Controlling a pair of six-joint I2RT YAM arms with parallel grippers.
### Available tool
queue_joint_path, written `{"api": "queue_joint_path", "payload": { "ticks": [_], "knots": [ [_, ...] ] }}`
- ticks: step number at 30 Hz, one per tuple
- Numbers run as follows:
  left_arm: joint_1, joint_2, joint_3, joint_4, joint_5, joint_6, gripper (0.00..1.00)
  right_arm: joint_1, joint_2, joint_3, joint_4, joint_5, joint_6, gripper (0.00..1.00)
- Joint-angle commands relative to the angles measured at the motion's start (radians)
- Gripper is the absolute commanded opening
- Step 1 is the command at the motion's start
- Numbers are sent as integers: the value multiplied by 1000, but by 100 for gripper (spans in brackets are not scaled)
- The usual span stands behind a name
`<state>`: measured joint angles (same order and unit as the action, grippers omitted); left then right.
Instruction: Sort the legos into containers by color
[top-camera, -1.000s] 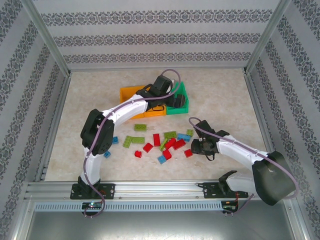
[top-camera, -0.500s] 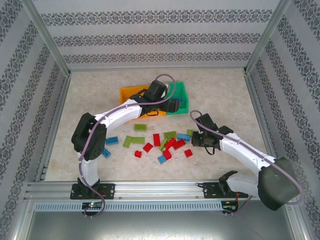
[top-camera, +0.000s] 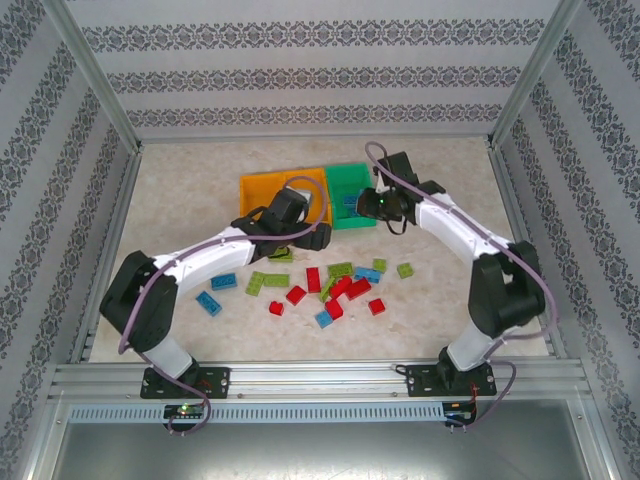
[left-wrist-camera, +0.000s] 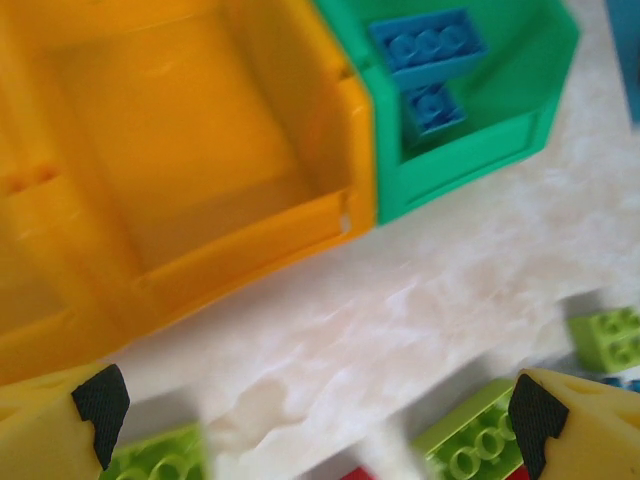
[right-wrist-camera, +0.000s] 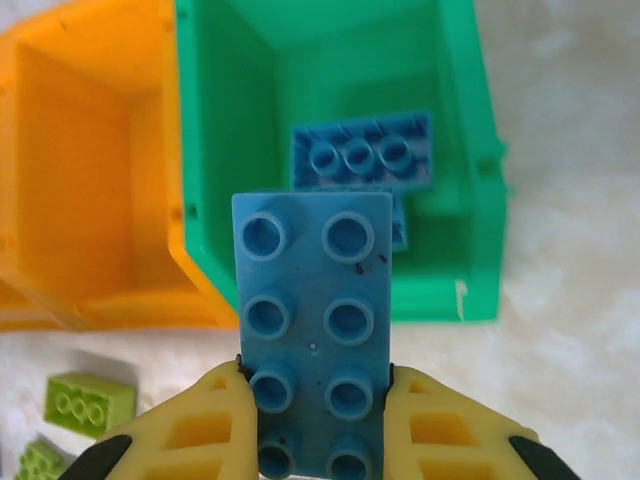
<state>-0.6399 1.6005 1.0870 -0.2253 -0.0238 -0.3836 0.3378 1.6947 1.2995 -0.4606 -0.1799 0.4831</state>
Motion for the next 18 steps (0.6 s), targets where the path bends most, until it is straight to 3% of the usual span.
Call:
{"api": "queue_joint_path", "payload": {
  "ticks": [1, 7, 18],
  "knots": [
    [-1, -89, -47, -71, -112, 0, 100, -19, 83, 105, 12, -73, 7, 8],
    [5, -153, -125, -128, -147, -59, 100, -29, 257, 298, -33, -72, 20, 11],
    [8, -13, -61, -239, -116, -195, 100, -28, 406, 437, -85, -49, 41, 19]
  ]
}}
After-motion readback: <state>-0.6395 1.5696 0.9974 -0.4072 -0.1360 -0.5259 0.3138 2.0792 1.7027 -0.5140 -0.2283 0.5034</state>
